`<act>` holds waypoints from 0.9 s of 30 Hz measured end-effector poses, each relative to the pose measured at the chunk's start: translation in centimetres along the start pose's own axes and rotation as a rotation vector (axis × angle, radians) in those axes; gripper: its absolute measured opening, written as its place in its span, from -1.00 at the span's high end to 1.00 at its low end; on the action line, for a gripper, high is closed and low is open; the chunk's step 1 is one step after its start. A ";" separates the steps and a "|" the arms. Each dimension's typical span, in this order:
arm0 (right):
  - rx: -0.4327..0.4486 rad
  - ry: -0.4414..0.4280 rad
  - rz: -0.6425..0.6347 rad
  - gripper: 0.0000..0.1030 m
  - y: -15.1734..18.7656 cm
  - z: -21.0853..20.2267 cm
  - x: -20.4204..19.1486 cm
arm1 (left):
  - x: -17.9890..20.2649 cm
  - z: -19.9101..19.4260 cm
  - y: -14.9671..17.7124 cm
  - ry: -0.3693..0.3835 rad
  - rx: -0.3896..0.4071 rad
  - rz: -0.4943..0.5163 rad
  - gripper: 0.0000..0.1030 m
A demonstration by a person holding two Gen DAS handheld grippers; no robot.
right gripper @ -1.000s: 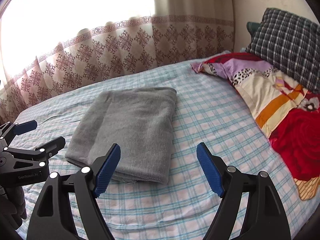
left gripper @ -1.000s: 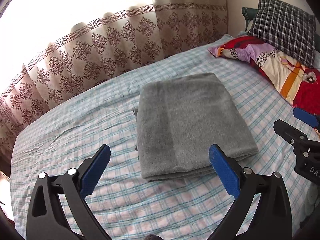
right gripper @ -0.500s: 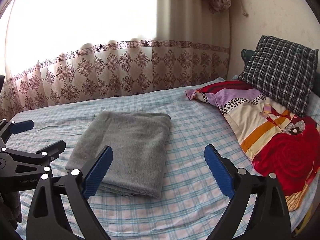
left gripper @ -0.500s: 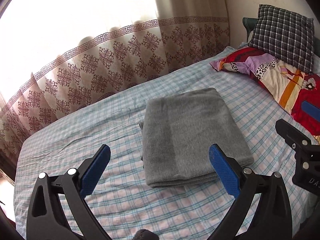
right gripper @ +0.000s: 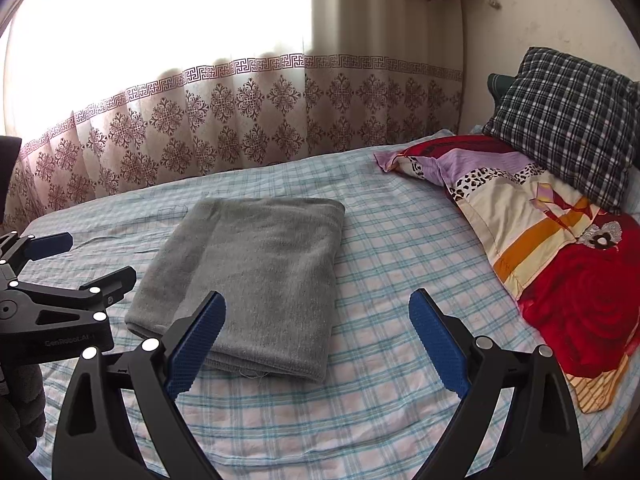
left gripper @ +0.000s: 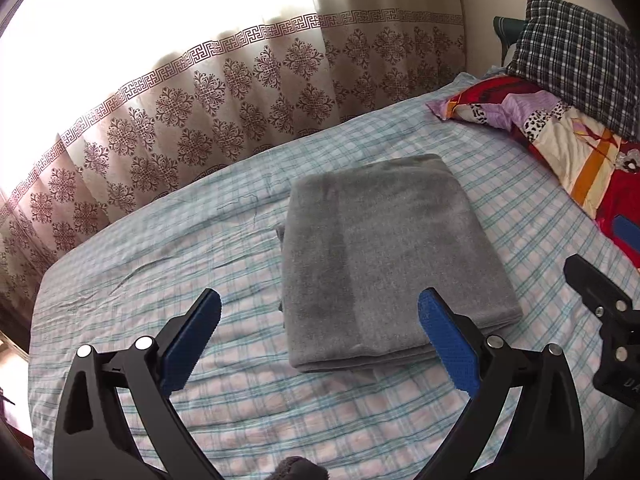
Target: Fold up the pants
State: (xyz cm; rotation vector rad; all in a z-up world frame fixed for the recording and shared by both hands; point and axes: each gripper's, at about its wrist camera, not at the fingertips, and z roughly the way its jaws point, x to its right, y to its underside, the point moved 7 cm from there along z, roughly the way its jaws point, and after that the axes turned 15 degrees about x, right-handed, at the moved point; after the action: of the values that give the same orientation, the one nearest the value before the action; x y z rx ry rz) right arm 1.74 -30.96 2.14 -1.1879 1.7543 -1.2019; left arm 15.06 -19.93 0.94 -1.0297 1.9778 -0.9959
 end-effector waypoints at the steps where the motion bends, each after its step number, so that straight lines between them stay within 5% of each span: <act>1: 0.000 0.001 0.000 -0.79 0.0 0.0 0.0 | 0.0 0.1 0.0 -0.007 -0.001 0.006 -0.95; 27: 0.006 0.009 -0.007 -0.79 0.1 -0.1 -0.3 | 1.0 0.0 -0.7 -0.001 0.020 0.056 -0.95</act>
State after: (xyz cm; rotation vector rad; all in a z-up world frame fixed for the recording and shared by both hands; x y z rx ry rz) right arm 1.70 -30.63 2.13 -1.1879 1.7539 -1.2176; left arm 14.88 -21.04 1.29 -0.9589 1.9804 -0.9831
